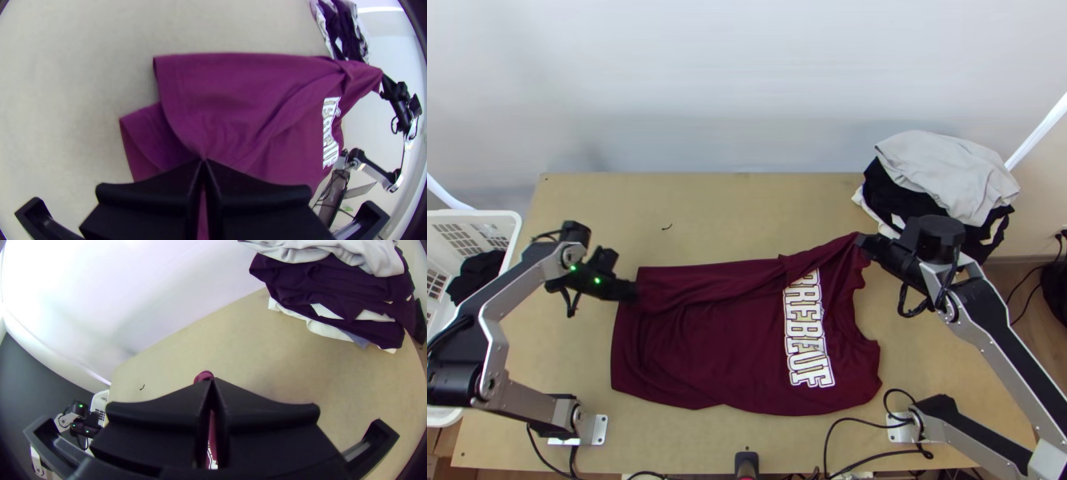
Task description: Fold the t-shirt
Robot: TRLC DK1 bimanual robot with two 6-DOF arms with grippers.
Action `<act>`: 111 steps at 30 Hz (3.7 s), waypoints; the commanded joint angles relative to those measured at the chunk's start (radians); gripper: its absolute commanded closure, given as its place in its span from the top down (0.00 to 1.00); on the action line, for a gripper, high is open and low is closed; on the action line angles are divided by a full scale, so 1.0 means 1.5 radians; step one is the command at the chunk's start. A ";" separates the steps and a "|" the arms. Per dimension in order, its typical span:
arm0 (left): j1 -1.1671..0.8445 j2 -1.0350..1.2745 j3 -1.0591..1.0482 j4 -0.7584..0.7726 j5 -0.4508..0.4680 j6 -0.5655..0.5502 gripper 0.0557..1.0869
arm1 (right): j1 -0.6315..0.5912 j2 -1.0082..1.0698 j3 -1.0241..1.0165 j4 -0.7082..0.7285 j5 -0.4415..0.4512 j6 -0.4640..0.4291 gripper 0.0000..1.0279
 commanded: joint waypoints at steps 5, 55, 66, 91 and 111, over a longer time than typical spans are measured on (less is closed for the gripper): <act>0.020 -0.082 0.233 -0.001 -0.023 -0.184 0.04 | -0.015 -0.005 0.097 -0.014 0.013 -0.029 0.03; -0.055 -0.458 0.635 0.318 -0.574 -0.213 0.04 | 0.011 -0.143 0.760 -0.038 0.165 -0.331 0.03; -0.062 -0.691 0.006 0.335 -0.525 -0.261 0.04 | 0.036 -0.289 0.272 -0.076 0.165 -0.215 0.03; -0.027 -0.250 -0.226 0.571 -0.405 -0.324 0.04 | -0.028 0.007 -0.139 0.186 0.039 -0.096 0.03; 0.026 0.274 0.260 0.536 -0.392 -0.346 0.04 | -0.097 0.459 0.242 0.264 0.053 -0.142 0.03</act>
